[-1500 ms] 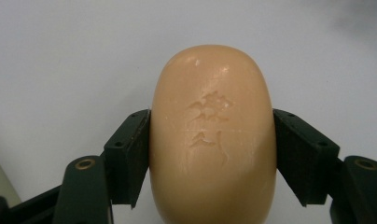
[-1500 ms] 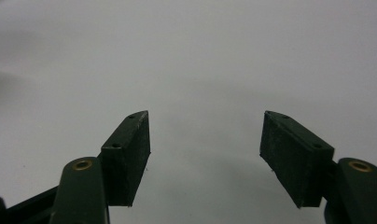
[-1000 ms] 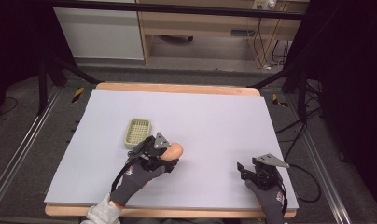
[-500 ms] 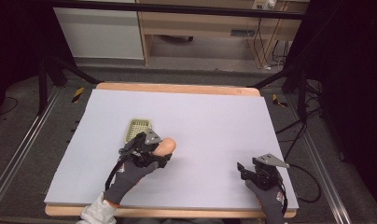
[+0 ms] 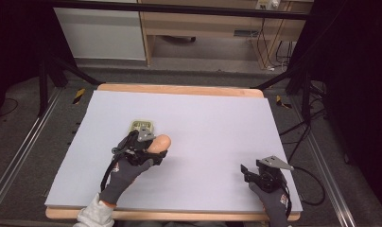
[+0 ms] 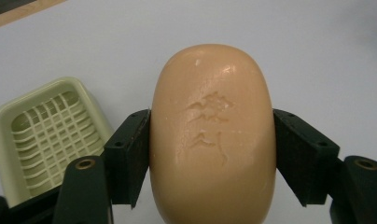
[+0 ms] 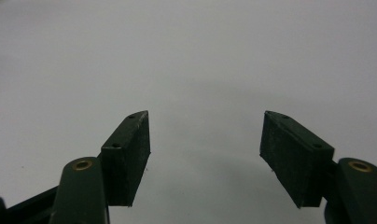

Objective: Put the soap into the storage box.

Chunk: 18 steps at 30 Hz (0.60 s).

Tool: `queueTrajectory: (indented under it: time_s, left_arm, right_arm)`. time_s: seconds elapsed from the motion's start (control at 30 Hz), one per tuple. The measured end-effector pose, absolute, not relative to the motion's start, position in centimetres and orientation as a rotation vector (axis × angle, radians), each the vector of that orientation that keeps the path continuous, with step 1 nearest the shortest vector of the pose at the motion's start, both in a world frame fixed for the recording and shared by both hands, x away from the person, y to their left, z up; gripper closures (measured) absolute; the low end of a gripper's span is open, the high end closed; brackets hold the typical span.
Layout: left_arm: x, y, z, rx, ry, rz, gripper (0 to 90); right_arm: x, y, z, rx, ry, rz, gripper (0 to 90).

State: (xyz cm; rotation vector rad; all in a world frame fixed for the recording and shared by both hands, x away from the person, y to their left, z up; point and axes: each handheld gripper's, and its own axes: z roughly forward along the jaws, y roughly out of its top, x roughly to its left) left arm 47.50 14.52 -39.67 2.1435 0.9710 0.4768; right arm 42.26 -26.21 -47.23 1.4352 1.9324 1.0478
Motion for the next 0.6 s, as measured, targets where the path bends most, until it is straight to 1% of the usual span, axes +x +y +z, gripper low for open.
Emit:
queueTrajectory:
  time_s: [0.6]
  left_arm:
    - [48.6, 16.0, -39.3, 2.092, 1.045, 0.517, 31.7]
  right_arm:
    - [42.3, -26.2, -47.2, 1.43, 1.935, 1.04, 33.3]
